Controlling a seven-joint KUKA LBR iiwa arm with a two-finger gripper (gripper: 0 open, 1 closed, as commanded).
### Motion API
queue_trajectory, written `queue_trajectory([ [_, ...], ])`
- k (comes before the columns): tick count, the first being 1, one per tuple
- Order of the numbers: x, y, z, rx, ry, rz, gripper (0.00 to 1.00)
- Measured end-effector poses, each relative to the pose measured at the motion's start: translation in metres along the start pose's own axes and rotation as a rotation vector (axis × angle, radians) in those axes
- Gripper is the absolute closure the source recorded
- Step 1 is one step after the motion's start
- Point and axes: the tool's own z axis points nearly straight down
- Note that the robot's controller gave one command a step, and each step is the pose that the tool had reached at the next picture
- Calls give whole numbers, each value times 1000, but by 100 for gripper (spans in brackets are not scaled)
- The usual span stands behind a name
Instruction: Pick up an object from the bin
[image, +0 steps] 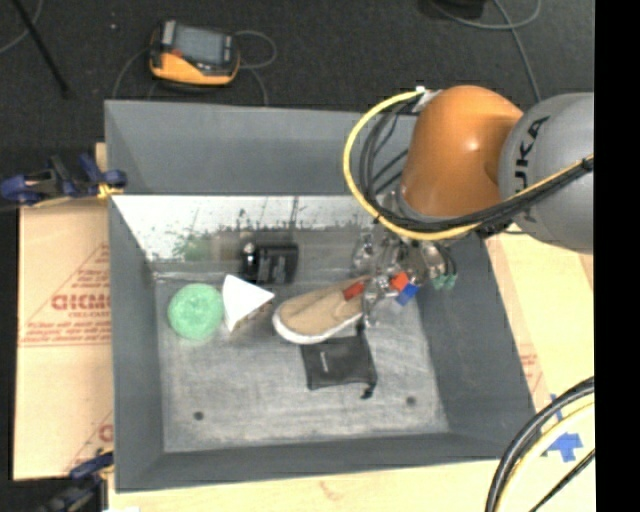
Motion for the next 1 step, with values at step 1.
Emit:
queue_trajectory([
  [1,0,0,0,0,0,0,100],
])
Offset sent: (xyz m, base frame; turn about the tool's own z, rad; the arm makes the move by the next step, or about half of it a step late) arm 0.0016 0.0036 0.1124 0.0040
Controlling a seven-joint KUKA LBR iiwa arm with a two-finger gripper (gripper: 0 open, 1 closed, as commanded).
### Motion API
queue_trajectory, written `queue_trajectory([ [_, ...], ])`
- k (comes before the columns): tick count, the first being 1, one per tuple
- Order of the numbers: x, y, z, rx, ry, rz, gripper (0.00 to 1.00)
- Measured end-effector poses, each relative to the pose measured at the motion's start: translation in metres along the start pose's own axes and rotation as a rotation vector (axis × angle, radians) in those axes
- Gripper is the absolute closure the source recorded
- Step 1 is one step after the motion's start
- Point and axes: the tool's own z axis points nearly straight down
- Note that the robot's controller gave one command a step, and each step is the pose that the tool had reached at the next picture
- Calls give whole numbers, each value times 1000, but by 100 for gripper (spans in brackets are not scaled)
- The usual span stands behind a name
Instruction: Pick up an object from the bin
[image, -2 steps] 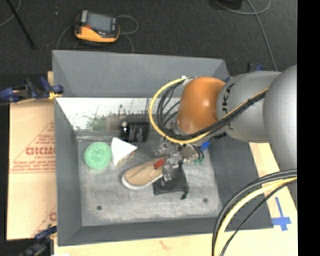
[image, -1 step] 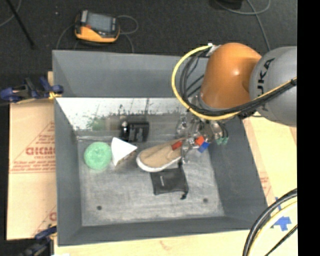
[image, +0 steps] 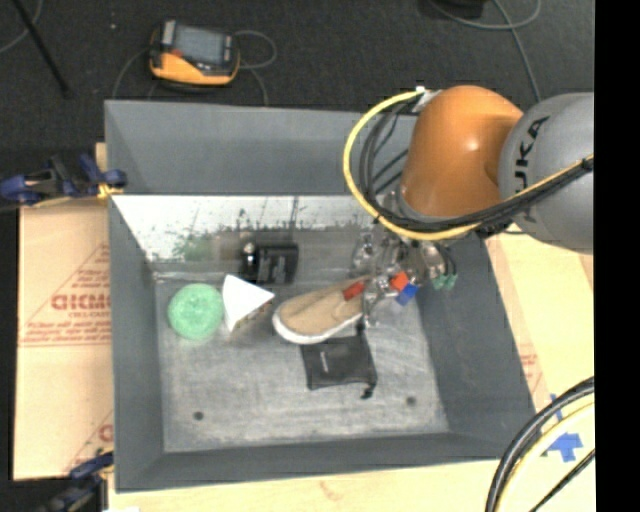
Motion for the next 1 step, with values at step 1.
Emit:
queue_trajectory([
  [1,1,1,-34,-2,9,2,100],
])
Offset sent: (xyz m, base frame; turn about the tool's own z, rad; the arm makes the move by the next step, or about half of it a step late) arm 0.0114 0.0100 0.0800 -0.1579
